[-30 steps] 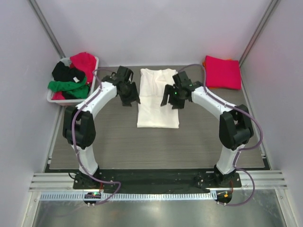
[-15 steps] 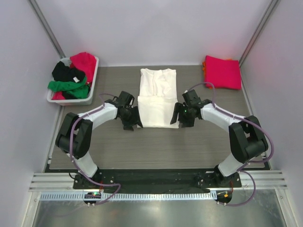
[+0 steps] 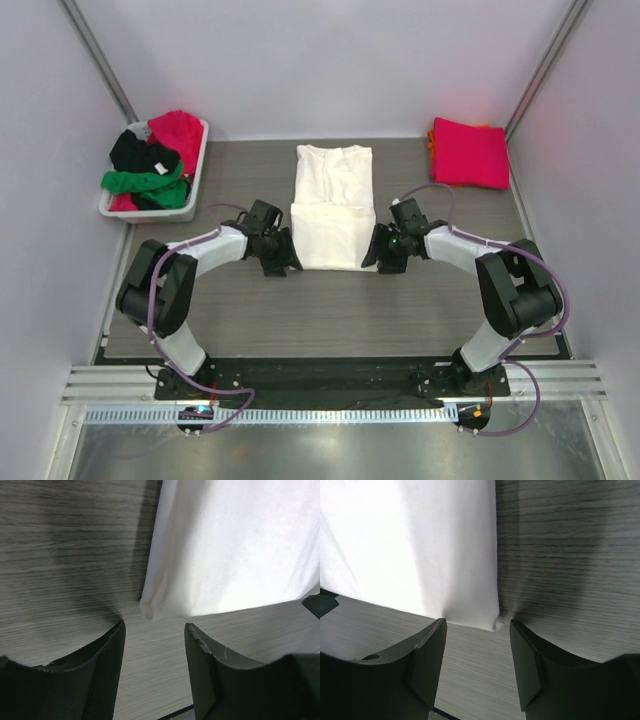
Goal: Fold and stack the t-shirts
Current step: Fold the tshirt
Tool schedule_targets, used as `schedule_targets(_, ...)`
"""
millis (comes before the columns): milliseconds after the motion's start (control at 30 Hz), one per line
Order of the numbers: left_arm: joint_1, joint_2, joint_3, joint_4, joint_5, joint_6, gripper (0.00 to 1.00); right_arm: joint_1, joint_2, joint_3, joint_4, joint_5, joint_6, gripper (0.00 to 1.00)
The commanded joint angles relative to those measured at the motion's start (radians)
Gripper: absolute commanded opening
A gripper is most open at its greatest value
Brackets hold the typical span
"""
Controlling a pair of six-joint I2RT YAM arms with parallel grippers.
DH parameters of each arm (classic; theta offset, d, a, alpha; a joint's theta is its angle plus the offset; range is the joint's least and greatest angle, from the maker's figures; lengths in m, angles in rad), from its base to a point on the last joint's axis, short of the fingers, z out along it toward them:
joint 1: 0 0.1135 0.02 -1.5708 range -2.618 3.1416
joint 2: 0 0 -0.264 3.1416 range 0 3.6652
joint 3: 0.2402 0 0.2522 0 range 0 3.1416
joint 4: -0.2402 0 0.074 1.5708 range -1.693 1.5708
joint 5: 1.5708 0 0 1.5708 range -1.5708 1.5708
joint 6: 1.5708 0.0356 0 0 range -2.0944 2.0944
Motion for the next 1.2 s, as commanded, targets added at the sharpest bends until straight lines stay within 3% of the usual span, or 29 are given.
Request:
schedule_targets(0, 0.004, -0.034, -0.029, 0.085, -0.036, -0.010, 0.52, -0.010, 0.030, -0.041, 0.044, 0.006, -0.005, 0.59)
schedule_targets(433, 0.007, 0.003, -0.073, 0.204, -0.086, -0.033, 0.34, -0.025, 0.058, -0.059, 0.064, -0.011, -0.007, 0.41)
schedule_targets(600, 0.006, 0.009, -0.090, 0.244, -0.085, -0.037, 0.12, -0.031, 0.069, -0.059, 0.068, -0.014, -0.008, 0.33)
schedule_targets(767, 0.007, 0.010, -0.093, 0.254, -0.068, -0.037, 0.00, -0.035, 0.067, -0.055, 0.070, -0.026, -0.004, 0.12)
schedule_targets(867, 0.006, -0.029, -0.101, 0.244, -0.051, -0.048, 0.00, -0.035, 0.043, -0.050, 0.056, -0.038, 0.006, 0.01)
schedule_targets(1167, -0.042, -0.312, -0.127, 0.012, -0.089, -0.108, 0.00, -0.031, -0.157, -0.019, -0.143, -0.044, 0.032, 0.01)
